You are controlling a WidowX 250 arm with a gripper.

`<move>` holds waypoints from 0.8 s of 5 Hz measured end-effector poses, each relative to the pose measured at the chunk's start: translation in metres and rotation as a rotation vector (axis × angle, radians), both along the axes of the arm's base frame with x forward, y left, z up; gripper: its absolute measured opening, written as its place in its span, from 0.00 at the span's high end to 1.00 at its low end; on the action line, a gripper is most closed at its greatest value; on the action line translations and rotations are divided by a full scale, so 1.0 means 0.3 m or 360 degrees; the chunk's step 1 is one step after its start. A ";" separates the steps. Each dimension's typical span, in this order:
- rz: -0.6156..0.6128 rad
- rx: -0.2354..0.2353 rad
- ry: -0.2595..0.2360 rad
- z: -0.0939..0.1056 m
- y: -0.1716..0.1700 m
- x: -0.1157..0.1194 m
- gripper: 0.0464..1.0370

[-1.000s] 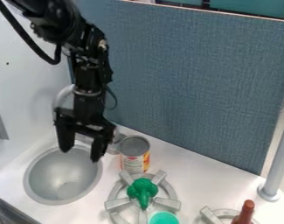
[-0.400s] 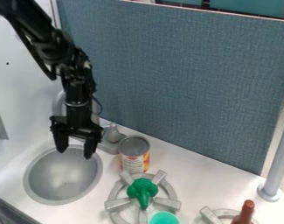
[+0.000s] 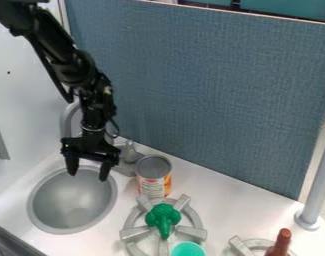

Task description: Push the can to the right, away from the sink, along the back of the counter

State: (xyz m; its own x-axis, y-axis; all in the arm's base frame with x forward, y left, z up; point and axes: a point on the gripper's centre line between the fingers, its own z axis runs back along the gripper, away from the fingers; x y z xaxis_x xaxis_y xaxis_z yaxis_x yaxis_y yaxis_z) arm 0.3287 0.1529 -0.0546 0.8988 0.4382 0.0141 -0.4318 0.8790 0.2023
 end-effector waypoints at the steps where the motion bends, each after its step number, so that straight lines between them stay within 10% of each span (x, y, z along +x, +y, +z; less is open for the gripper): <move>1: 0.0022 0.0052 -0.0044 -0.025 -0.065 0.046 0.04; 4: -0.0199 -0.0009 -0.0148 -0.073 -0.253 0.228 0.04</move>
